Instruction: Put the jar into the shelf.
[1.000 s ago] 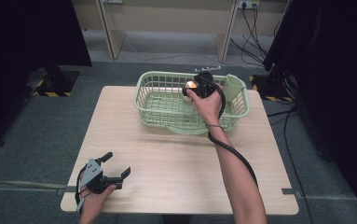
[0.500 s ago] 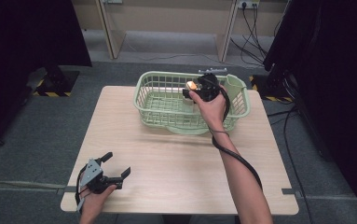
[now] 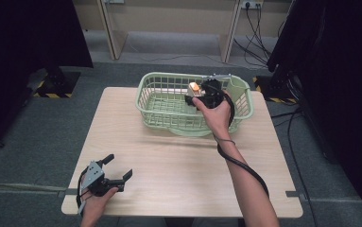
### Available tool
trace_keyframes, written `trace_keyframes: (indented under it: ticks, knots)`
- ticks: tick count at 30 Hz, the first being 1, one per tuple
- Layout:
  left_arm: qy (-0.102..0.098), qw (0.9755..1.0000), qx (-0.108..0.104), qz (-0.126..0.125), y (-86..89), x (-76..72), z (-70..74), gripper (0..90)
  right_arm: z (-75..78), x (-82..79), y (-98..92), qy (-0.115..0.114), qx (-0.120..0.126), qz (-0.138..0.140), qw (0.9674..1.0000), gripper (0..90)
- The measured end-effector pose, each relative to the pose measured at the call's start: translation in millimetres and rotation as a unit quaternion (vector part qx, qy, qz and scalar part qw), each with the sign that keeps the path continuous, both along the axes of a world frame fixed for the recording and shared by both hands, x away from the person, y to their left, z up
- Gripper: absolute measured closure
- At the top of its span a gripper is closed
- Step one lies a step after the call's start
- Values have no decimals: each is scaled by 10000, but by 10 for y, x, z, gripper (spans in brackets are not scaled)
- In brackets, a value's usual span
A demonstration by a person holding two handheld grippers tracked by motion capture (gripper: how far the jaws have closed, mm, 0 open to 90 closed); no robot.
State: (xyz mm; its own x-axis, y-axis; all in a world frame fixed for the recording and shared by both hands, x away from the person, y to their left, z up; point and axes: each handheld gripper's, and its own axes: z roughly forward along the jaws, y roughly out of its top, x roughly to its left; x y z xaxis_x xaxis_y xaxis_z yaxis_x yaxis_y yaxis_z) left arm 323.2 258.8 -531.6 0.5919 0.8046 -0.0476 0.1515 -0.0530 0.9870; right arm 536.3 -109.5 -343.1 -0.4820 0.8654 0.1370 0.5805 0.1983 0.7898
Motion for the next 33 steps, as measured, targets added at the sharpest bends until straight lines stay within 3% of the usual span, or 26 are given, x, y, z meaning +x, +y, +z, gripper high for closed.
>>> trace_keyframes:
  ticks: [33]
  knots:
    - [2, 10000, 5, 14, -2, 0, 0, 19, -168, -444, -208, 24, 106, 196, 9997, 88]
